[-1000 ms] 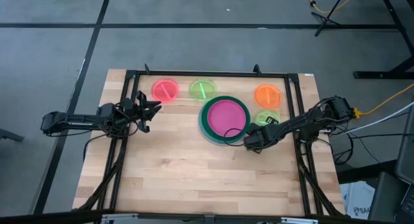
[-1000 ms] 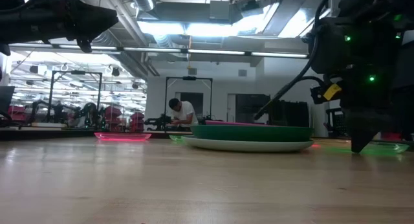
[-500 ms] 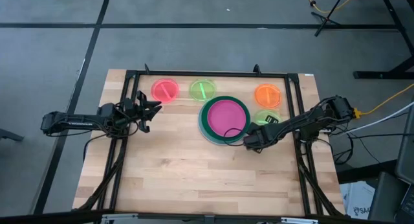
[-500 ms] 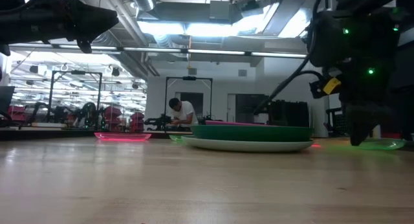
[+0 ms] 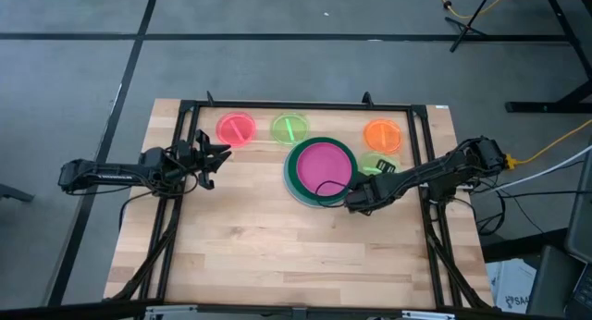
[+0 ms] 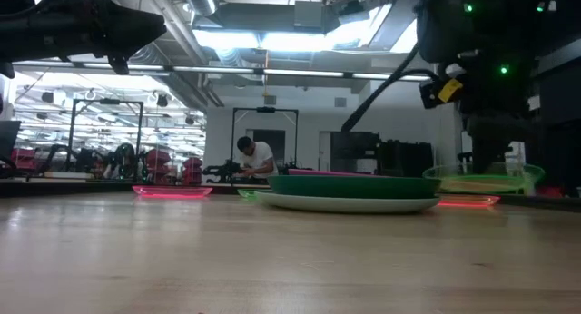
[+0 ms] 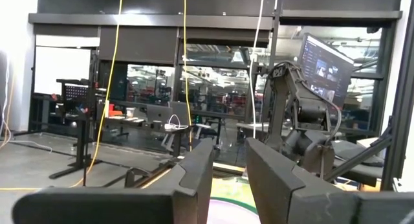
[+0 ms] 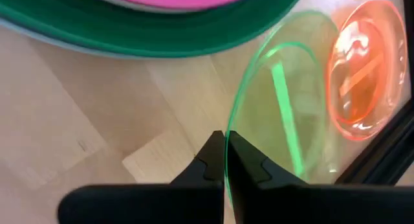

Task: Stack plastic plates
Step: Stack the right light green plate on the pink plate

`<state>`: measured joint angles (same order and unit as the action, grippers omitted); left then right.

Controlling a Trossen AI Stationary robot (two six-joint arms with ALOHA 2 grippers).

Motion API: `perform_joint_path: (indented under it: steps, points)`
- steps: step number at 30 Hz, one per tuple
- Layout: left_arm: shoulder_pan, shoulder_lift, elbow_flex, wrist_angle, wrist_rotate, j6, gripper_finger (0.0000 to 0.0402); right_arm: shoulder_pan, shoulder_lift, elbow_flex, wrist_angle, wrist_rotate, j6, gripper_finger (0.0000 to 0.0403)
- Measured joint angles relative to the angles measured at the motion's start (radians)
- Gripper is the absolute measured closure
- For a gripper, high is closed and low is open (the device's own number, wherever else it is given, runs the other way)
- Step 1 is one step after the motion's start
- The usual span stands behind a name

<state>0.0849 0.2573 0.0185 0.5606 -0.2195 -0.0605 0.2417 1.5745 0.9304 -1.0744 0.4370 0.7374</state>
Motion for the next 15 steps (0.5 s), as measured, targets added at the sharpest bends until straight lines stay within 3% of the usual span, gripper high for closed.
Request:
perform_joint_path:
  steps: [9,15]
  points:
    - [0.000,0.000,0.000,0.000,-0.001,0.010,0.0316,0.000,0.000,0.086,0.014,0.027,-0.098,0.0402]
    - [0.000,0.000,0.000,0.000,-0.001,0.010,0.0316,0.000,0.000,0.113,0.140,0.050,-0.228,0.0402]
